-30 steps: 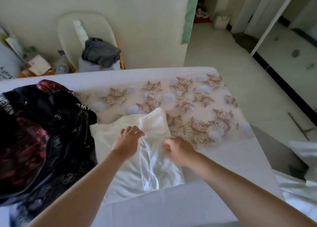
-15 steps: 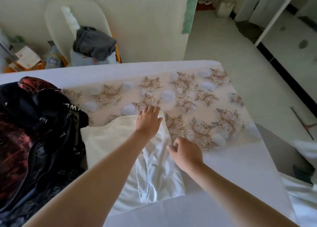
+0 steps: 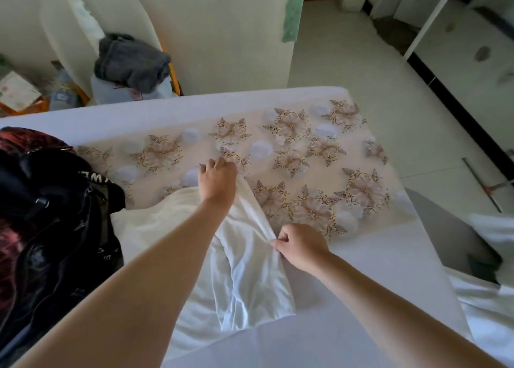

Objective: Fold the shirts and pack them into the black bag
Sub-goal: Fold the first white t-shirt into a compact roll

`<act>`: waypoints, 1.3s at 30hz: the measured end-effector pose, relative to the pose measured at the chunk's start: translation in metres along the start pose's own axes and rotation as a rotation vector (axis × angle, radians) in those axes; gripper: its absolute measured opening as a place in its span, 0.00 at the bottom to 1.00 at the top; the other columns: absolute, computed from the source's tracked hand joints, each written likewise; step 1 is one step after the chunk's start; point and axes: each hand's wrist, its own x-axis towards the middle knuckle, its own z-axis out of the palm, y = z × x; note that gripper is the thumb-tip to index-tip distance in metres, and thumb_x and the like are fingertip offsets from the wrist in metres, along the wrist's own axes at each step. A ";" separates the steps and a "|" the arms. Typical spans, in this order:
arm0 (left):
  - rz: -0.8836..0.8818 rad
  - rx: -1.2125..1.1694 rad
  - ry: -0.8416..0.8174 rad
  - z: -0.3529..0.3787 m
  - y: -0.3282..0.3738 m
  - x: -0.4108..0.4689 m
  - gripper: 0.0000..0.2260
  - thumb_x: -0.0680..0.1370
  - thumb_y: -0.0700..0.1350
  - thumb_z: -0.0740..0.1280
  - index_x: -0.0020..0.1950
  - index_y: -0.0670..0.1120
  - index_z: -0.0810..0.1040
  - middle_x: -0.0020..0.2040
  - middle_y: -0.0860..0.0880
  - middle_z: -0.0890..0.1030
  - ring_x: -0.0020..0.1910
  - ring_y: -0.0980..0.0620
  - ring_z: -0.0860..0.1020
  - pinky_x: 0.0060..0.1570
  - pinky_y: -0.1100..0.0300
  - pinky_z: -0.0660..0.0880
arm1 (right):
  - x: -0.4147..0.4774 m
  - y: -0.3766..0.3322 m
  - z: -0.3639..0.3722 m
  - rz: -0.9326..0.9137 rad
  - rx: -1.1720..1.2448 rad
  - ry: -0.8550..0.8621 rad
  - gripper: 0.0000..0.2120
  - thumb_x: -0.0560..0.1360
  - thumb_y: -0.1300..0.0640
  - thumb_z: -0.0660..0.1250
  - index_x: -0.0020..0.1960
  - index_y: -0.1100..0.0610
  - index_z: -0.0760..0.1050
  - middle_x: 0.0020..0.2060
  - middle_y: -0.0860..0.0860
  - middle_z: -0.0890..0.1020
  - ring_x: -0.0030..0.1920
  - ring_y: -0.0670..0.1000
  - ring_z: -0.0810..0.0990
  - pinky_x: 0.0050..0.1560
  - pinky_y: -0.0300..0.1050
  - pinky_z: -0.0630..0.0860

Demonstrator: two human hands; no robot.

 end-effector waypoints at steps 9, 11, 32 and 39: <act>0.175 -0.054 -0.036 0.040 -0.025 -0.114 0.25 0.80 0.57 0.55 0.76 0.50 0.68 0.77 0.44 0.64 0.76 0.41 0.62 0.71 0.40 0.60 | 0.019 -0.037 0.038 -0.545 -0.349 0.284 0.29 0.77 0.47 0.57 0.75 0.59 0.66 0.77 0.59 0.62 0.76 0.60 0.63 0.72 0.57 0.65; 0.072 -0.043 -0.105 0.041 -0.037 -0.121 0.29 0.78 0.60 0.53 0.78 0.51 0.63 0.80 0.45 0.58 0.78 0.43 0.57 0.74 0.40 0.57 | 0.030 -0.043 0.041 -0.558 -0.348 0.148 0.34 0.78 0.43 0.50 0.79 0.59 0.57 0.80 0.59 0.54 0.80 0.58 0.52 0.77 0.58 0.57; -0.008 -0.228 -0.198 0.032 0.026 -0.101 0.26 0.79 0.54 0.51 0.77 0.53 0.65 0.81 0.46 0.54 0.79 0.42 0.53 0.76 0.40 0.49 | 0.116 -0.010 -0.048 -0.306 -0.146 0.603 0.32 0.71 0.67 0.70 0.72 0.57 0.63 0.63 0.60 0.72 0.59 0.62 0.74 0.56 0.56 0.76; 0.077 -0.230 -0.221 0.032 0.047 -0.122 0.37 0.75 0.61 0.54 0.81 0.47 0.51 0.81 0.47 0.49 0.80 0.46 0.49 0.76 0.42 0.49 | 0.054 0.016 0.016 -0.655 -0.319 0.289 0.28 0.80 0.55 0.57 0.79 0.58 0.60 0.78 0.57 0.60 0.78 0.57 0.57 0.75 0.57 0.62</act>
